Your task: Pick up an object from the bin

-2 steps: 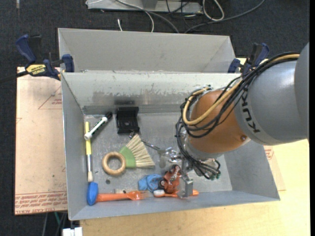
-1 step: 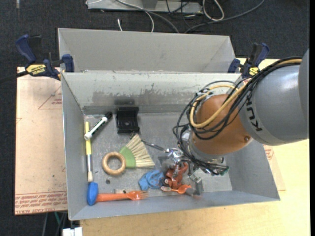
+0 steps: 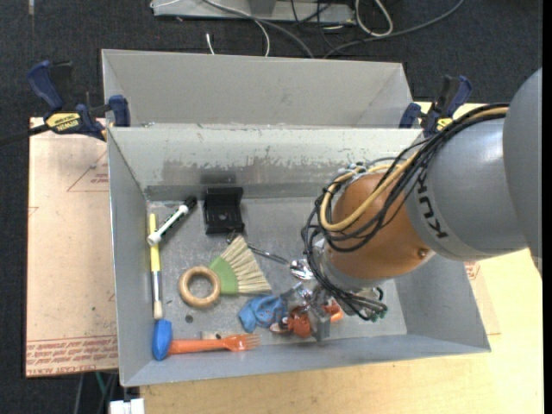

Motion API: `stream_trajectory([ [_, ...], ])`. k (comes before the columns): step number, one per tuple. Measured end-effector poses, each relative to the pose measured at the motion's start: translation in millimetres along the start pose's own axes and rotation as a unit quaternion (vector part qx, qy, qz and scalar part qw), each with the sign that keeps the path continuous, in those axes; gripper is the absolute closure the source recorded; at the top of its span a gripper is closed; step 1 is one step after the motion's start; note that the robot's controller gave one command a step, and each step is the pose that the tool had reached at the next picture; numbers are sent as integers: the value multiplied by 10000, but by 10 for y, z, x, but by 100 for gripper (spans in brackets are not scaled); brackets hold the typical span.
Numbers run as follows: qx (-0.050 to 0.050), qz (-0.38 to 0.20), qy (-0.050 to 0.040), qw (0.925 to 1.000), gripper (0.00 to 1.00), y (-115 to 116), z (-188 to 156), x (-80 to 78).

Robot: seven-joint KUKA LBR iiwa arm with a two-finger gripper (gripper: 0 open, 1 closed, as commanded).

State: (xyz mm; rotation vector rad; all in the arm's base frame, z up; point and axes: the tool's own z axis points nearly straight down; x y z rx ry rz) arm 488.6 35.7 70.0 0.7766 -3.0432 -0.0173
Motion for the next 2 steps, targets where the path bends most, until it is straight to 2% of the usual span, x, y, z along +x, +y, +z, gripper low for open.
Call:
stream_trajectory([
  [1, 0, 0, 0, 10000, 100, 0, 0, 0],
  [2, -24, 0, 47, 10000, 100, 18, -209, 27],
])
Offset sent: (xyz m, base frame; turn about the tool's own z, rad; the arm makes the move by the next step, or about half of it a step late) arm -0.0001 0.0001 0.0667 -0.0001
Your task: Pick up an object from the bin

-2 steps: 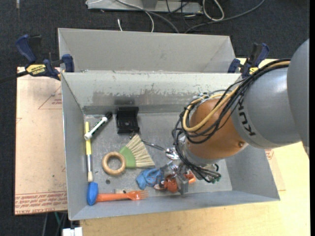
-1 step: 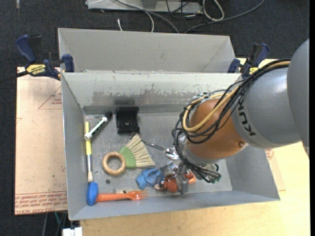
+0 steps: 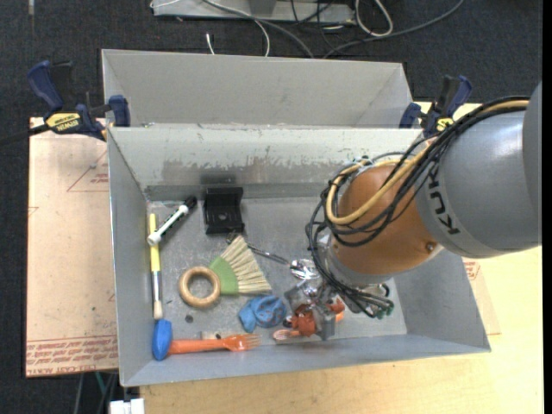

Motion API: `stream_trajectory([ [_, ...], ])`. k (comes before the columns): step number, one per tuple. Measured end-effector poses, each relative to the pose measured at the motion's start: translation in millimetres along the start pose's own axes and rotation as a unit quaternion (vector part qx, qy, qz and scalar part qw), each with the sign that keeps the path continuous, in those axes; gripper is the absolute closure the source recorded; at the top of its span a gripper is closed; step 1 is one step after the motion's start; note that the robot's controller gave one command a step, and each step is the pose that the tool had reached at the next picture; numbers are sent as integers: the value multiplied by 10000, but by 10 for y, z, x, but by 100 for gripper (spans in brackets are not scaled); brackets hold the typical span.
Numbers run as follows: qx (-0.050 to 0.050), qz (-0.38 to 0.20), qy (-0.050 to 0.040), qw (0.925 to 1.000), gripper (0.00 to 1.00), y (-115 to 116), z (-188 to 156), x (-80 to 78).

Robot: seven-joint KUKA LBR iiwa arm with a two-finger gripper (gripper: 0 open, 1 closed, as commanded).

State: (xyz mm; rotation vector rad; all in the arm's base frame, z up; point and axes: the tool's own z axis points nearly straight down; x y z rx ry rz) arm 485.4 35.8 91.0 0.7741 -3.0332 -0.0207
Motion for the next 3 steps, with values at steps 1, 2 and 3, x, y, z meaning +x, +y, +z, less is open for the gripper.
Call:
stream_trajectory([
  [1, 12, 5, -35, 10000, 100, -3, -294, -21],
  [2, 14, 8, -38, 10000, 100, -1, -472, -21],
  [3, 3, 13, -25, 10000, 100, 12, -860, -15],
])
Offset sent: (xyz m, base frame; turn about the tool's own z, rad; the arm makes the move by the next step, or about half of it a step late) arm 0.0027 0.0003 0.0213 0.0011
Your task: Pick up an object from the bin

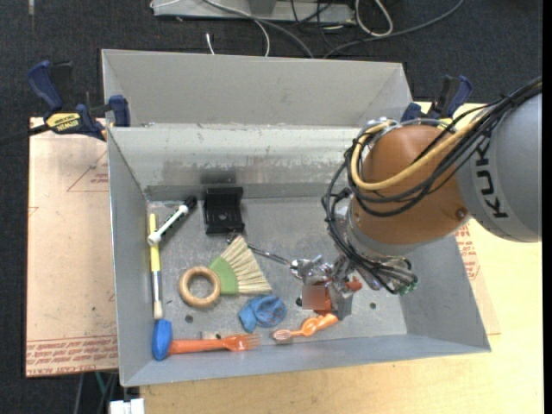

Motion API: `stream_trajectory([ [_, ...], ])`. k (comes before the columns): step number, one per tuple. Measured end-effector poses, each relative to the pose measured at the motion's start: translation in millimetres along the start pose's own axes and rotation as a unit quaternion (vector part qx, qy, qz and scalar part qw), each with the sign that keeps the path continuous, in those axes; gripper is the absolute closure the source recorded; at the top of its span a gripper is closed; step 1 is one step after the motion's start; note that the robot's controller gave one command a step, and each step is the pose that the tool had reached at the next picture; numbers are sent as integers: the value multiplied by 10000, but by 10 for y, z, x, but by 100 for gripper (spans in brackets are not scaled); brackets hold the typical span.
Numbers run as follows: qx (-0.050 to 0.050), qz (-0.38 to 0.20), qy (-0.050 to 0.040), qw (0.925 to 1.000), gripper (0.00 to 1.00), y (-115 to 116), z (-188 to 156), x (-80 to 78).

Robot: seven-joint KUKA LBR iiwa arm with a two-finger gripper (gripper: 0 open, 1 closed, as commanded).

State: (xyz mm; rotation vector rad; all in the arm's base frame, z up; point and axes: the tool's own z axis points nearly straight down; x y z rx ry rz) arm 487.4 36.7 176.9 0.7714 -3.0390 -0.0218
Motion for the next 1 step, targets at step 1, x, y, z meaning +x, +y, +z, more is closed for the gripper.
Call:
stream_trajectory([
  [1, 11, 1, -21, 10000, 100, -2, -276, -9],
])
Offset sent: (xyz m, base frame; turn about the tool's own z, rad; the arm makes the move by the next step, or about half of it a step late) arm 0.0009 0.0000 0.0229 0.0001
